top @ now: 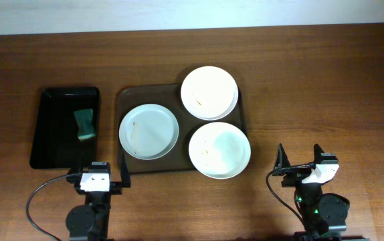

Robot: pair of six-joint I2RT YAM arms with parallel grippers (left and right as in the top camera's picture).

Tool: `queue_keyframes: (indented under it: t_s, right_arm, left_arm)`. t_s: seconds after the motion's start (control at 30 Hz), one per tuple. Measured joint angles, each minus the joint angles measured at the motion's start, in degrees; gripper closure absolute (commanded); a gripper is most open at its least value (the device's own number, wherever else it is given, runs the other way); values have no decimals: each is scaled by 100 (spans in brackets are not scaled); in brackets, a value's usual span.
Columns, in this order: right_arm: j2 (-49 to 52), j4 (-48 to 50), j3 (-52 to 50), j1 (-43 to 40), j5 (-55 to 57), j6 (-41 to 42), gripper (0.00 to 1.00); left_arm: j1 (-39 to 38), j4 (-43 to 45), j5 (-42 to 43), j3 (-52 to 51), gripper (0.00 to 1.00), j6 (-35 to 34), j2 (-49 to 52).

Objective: Clean dirty plates on tray and stack at the side

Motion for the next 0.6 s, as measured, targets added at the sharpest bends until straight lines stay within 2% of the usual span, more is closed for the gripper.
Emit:
queue_keyframes:
  t_s: [0.23, 0.37, 0.43, 0.6]
  right_arm:
    - [0, 26, 0, 0, 0, 2, 2]
    - [-7, 647, -11, 0, -278, 2, 2]
    - [-4, 649, 7, 0, -509, 0, 2]
    - [66, 431, 815, 0, -1185, -7, 2]
  left_arm:
    - [0, 0, 2, 0, 1, 0, 0]
    - [0, 404, 643, -13, 1, 2, 0]
    - [0, 619, 960, -13, 1, 4, 0]
    - [0, 136, 1305, 546, 1, 20, 186]
